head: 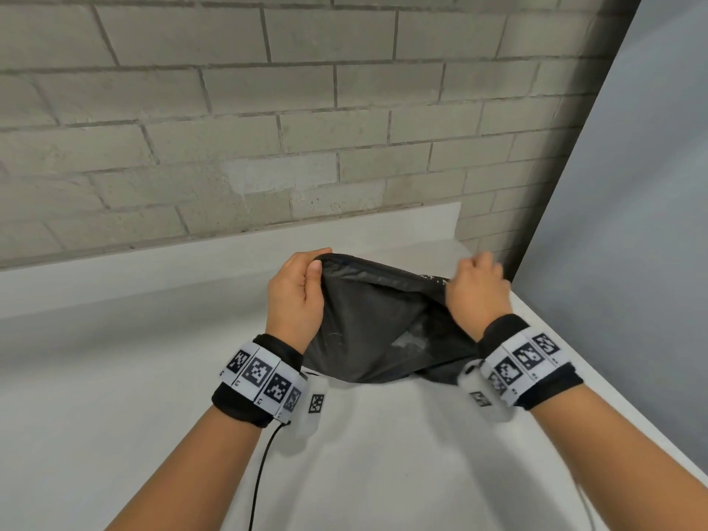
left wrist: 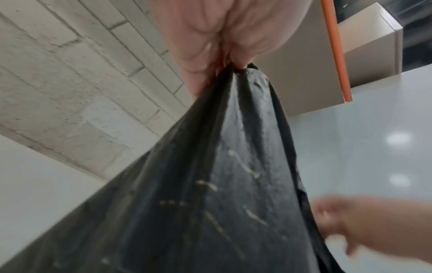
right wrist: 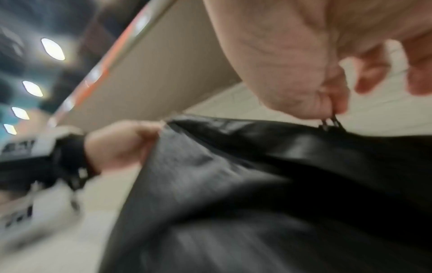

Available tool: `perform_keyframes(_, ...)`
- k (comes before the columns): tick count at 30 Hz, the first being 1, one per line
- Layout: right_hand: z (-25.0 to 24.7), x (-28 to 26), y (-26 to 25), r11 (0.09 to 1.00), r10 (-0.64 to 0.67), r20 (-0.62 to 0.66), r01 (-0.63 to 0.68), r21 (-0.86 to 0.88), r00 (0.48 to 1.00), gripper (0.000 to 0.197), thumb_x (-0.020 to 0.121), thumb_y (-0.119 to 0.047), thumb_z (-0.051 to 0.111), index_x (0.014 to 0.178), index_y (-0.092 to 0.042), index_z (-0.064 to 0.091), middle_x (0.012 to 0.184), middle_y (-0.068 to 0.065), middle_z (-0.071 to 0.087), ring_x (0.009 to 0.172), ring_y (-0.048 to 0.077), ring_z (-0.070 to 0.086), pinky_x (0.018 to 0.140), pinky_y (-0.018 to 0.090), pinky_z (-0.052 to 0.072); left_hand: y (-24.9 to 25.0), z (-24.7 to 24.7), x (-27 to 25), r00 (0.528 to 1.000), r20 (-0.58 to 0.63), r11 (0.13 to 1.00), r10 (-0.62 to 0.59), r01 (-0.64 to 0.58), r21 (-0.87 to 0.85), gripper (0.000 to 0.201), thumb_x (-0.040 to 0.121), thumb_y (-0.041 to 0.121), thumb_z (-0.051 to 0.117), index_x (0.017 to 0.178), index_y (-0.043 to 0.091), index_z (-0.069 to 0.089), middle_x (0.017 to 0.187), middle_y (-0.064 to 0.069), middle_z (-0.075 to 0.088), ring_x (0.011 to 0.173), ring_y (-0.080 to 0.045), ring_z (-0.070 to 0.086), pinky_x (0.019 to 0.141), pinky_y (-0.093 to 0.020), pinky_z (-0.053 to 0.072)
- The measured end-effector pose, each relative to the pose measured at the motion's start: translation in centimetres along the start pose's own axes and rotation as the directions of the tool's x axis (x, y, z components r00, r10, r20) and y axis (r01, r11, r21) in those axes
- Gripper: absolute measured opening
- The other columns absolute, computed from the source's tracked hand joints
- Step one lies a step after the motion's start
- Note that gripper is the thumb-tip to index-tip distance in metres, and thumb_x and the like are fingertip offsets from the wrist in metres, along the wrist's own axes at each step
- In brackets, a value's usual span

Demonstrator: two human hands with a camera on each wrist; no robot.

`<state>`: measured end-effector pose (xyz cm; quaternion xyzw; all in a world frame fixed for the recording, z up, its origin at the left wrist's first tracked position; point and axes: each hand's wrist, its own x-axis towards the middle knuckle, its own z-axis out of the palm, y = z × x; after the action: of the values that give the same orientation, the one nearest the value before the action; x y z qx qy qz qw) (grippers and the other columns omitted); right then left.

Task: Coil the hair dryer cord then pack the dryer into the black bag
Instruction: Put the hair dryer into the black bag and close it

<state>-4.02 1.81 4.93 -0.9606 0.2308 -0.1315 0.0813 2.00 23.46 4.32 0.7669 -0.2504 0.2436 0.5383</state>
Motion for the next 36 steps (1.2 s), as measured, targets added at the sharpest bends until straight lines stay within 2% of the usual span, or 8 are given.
perform_keyframes(4, 1.5, 0.5, 6.3, 0.962, 0.242, 0.174, -0.212, -0.174, 0.954, 0.03, 0.09, -0.01, 0.039, 0.117, 0.001, 0.046, 0.122, 0.021, 0.044, 0.113, 0.04, 0.045, 0.097, 0.049, 0.041, 0.4, 0.4, 0.3, 0.998, 0.058, 0.998, 0.039, -0.042, 0.047, 0.033, 0.091, 0.017, 0.034, 0.102, 0.005, 0.063, 0.096, 0.003, 0.059, 0.09, 0.001, 0.051, 0.082, 0.002, 0.034)
perform_keyframes(11, -1.1, 2.9, 8.9, 0.807, 0.335, 0.067, -0.323, 0.494, 0.94, 0.008, 0.093, -0.005, 0.037, 0.086, -0.001, 0.039, 0.1, 0.03, 0.056, 0.083, 0.033, 0.048, 0.07, 0.037, 0.038, 0.8, 0.7, -0.3, 0.97, 0.212, 0.973, -0.116, 0.154, -0.174, 0.003, 0.084, 0.034, 0.042, 0.085, 0.031, 0.042, 0.08, 0.011, 0.053, 0.07, 0.009, 0.052, 0.063, -0.008, 0.039)
perform_keyframes(14, -2.8, 3.3, 8.7, 0.721, 0.277, 0.011, -0.216, 0.658, 0.961, 0.013, 0.094, -0.008, 0.034, 0.089, 0.0, 0.042, 0.08, 0.016, 0.048, 0.078, 0.026, 0.045, 0.064, 0.032, 0.037, 0.1, 0.7, -1.2, 0.901, 0.422, 0.968, -0.102, 0.189, -0.168, 0.055, 0.073, 0.028, 0.067, 0.109, 0.05, 0.031, 0.109, 0.02, 0.054, 0.096, 0.01, 0.057, 0.082, -0.008, 0.046)
perform_keyframes(17, -4.7, 3.4, 7.7, 0.67, 0.154, -0.082, -0.043, 0.741, 0.985, 0.014, 0.097, -0.015, 0.03, 0.09, -0.006, 0.039, 0.072, 0.003, 0.04, 0.069, 0.021, 0.042, 0.058, 0.03, 0.042, 0.0, 0.9, -1.7, 0.899, 0.422, 0.979, -0.116, 0.175, -0.104, 0.079, 0.075, 0.015, 0.071, 0.114, 0.056, 0.017, 0.116, 0.017, 0.05, 0.104, 0.007, 0.053, 0.089, -0.011, 0.043)
perform_keyframes(25, -7.5, 3.1, 6.9, 0.665, -0.315, -0.112, 0.303, 0.683, 0.943, 0.032, 0.087, 0.0, 0.05, 0.089, -0.019, 0.025, 0.074, -0.005, 0.031, 0.062, 0.011, 0.034, 0.058, 0.022, 0.036, 1.2, 1.3, -0.8, 0.865, 0.36, 0.911, -0.35, 0.404, -0.084, 0.08, 0.083, 0.012, 0.061, 0.139, 0.023, 0.005, 0.12, 0.003, 0.046, 0.108, -0.011, 0.049, 0.093, -0.026, 0.039)
perform_keyframes(29, -6.9, 5.2, 7.8, 0.704, -0.426, -0.179, 0.449, 0.55, 0.887, 0.047, 0.08, 0.017, 0.041, 0.069, -0.029, 0.037, 0.084, 0.006, 0.043, 0.076, 0.017, 0.043, 0.068, 0.002, 0.034, 0.3, 1.5, 0.4, 0.804, 0.385, 0.875, -0.453, 0.484, 0.019, 0.083, 0.084, 0.021, 0.061, 0.143, 0.022, 0.003, 0.121, 0.006, 0.043, 0.112, -0.013, 0.046, 0.094, -0.026, 0.036)
perform_keyframes(33, -4.7, 8.0, 8.5, 0.803, -0.405, -0.056, 0.385, 0.455, 0.912, 0.038, 0.075, 0.022, 0.038, 0.06, -0.001, 0.065, 0.104, 0.022, 0.058, 0.111, 0.031, 0.051, 0.081, 0.007, 0.025, -1.8, 2.1, 1.9, 0.783, 0.404, 0.873, -0.473, 0.48, 0.093, 0.081, 0.081, 0.016, 0.065, 0.143, 0.021, 0.015, 0.121, 0.007, 0.046, 0.114, -0.012, 0.045, 0.096, -0.026, 0.036)
perform_keyframes(36, -2.3, 10.3, 8.8, 0.836, -0.359, -0.038, 0.34, 0.431, 0.933, 0.031, 0.08, 0.021, 0.041, 0.075, 0.012, 0.07, 0.11, 0.027, 0.06, 0.107, 0.038, 0.055, 0.083, 0.007, 0.025, -4.1, 2.8, 3.1, 0.744, 0.347, 0.815, -0.571, 0.562, 0.137, 0.056, 0.078, 0.006, 0.067, 0.13, 0.007, 0.045, 0.099, -0.006, 0.059, 0.094, -0.021, 0.057, 0.074, -0.028, 0.054)
